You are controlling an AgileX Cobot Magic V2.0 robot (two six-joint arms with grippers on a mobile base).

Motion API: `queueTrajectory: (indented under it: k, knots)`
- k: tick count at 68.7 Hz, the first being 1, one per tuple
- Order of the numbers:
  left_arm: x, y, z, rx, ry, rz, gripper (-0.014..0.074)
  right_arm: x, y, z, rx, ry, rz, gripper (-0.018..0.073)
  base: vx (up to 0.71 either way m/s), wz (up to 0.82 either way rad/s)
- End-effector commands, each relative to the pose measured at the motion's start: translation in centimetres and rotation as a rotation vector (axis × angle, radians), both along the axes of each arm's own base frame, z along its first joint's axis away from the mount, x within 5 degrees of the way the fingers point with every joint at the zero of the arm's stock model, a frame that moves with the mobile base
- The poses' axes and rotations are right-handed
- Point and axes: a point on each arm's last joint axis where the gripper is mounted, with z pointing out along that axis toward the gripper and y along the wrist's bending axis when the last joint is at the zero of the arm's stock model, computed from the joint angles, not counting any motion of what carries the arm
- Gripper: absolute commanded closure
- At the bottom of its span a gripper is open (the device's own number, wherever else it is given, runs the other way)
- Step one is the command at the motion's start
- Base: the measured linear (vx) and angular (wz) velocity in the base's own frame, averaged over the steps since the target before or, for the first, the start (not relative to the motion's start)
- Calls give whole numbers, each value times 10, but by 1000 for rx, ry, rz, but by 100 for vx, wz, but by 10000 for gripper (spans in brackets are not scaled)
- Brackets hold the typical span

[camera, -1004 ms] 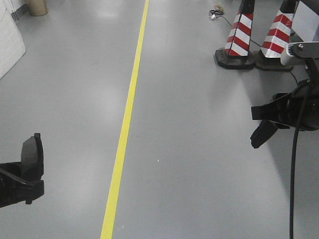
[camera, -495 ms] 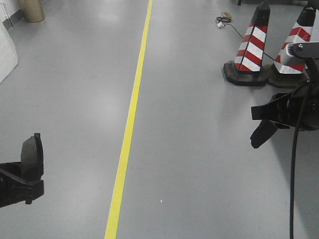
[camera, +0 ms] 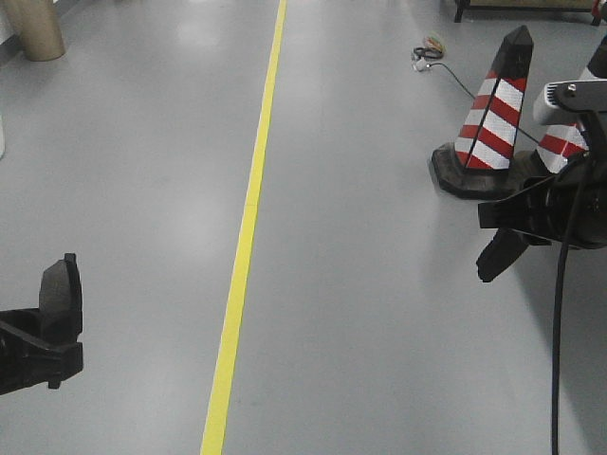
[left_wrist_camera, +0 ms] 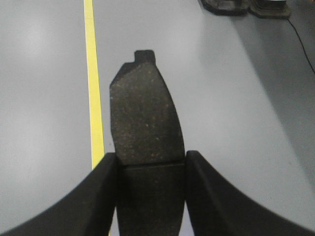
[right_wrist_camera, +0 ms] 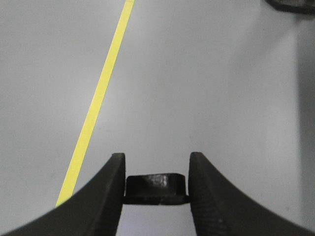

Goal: Move and align brake pads A on conveyor
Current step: 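Drive along the yellow floor line toward the red-and-white cones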

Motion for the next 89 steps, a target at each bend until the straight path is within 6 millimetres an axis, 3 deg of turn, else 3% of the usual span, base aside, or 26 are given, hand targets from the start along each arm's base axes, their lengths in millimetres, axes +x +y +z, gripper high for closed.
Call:
queueTrajectory:
  k: [1, 89]
  knots:
    - [4, -2, 17, -40, -110, -10, 594, 0, -1, 22, 18, -134, 5, 555, 58, -4]
    - [4, -2, 17, -40, -110, -10, 594, 0, -1, 22, 17, -132, 5, 555, 53, -8]
